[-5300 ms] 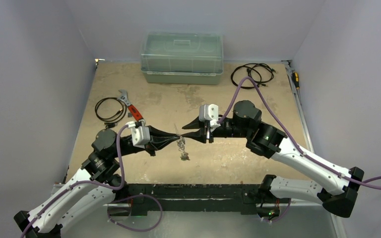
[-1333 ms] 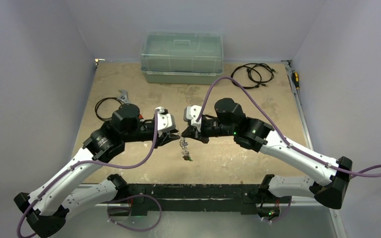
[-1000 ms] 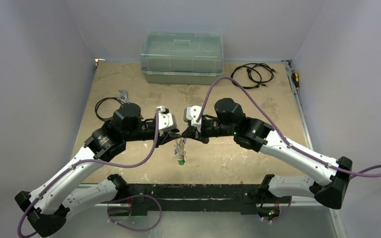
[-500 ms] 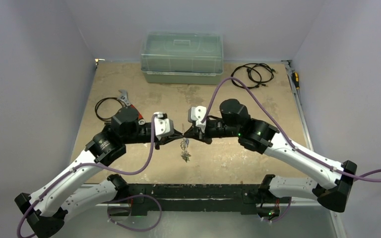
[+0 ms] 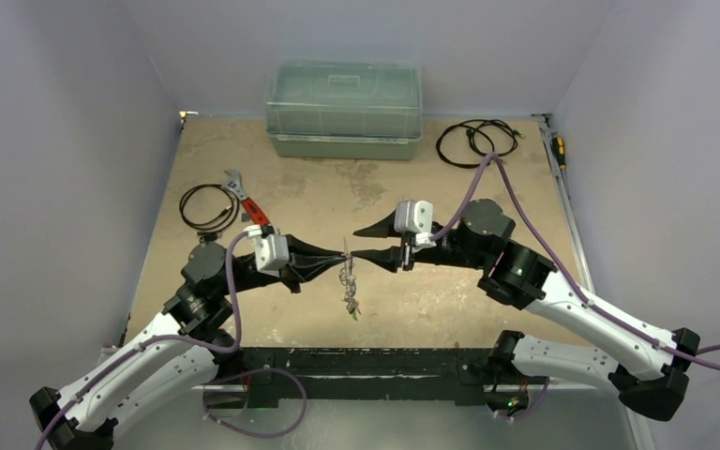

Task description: Put the keys on the keyring

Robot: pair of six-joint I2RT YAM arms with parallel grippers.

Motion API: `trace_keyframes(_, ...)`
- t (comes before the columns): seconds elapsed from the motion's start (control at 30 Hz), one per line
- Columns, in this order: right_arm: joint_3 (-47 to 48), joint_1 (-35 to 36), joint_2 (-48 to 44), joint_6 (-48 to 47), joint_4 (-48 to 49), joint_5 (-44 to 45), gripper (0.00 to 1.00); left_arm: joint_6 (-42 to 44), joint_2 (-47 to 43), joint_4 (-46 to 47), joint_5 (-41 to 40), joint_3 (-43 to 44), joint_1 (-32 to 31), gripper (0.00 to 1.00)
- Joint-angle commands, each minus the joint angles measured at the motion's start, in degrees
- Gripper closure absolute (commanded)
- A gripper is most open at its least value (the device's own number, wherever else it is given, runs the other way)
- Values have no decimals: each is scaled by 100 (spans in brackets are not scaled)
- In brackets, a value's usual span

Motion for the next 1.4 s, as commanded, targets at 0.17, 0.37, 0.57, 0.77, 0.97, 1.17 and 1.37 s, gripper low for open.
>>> trace_keyframes(0.17,75,-11,250,62,192,-140,68,-529,-251,1387,-34,-119,-13,100)
trace_keyframes(0.37,87,-14,282,44,171,-260,78,-410,-383,1170,-50,-74,-16,100)
trace_keyframes(0.57,107,-20,264,13,105,-332,65,-351,-464,1050,-87,-48,-15,100)
trace_keyframes(0.77,185,-25,332,11,164,-556,70,-357,-479,1046,-47,-44,-13,100)
trace_keyframes(0.97,281,-26,394,22,197,-740,70,-370,-454,1053,-33,-49,-16,100)
trace_keyframes(1.17,301,-29,420,24,201,-798,79,-392,-419,1113,1,-51,-12,100)
trace_keyframes(1.37,300,-29,384,22,221,-811,83,-409,-400,1130,1,-53,-17,100)
